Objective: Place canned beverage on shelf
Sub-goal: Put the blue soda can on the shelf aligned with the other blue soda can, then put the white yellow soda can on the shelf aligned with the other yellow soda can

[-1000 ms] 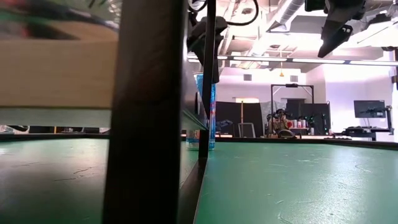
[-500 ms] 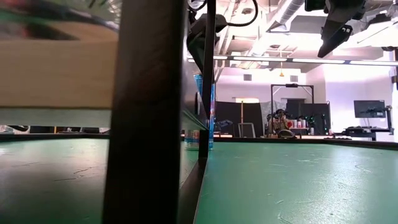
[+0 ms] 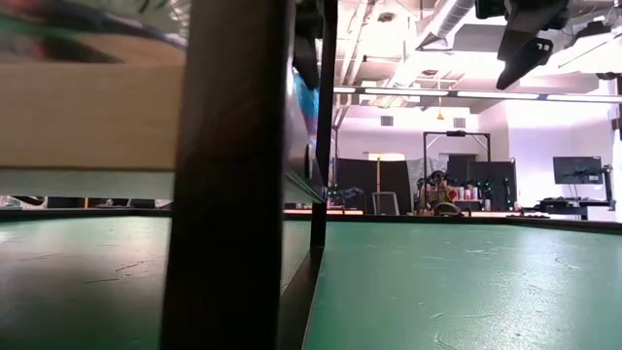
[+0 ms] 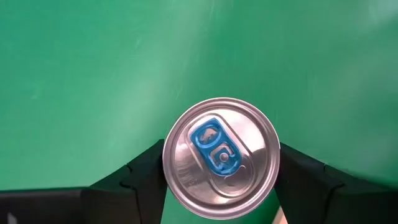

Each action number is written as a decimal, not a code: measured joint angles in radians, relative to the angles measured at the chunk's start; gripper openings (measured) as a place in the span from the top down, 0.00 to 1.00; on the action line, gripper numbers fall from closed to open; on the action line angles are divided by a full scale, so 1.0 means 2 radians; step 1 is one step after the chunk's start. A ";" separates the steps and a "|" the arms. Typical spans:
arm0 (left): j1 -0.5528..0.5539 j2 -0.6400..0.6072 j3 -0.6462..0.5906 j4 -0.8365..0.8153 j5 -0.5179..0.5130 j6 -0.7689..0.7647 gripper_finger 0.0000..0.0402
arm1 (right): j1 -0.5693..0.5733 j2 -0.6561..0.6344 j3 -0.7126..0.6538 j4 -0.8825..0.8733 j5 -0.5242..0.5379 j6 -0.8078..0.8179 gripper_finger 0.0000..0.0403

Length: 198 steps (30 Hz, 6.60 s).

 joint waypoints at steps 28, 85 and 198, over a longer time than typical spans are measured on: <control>-0.222 -0.175 -0.077 -0.072 -0.031 0.075 0.45 | 0.030 0.000 0.000 0.166 -0.002 0.151 0.14; -0.221 -0.124 -0.142 0.005 0.077 0.127 0.45 | 0.034 0.000 0.000 0.159 -0.012 0.117 0.14; -0.070 -0.146 0.073 -0.221 0.024 0.289 0.13 | 0.234 0.033 -0.026 -0.133 0.010 0.536 0.31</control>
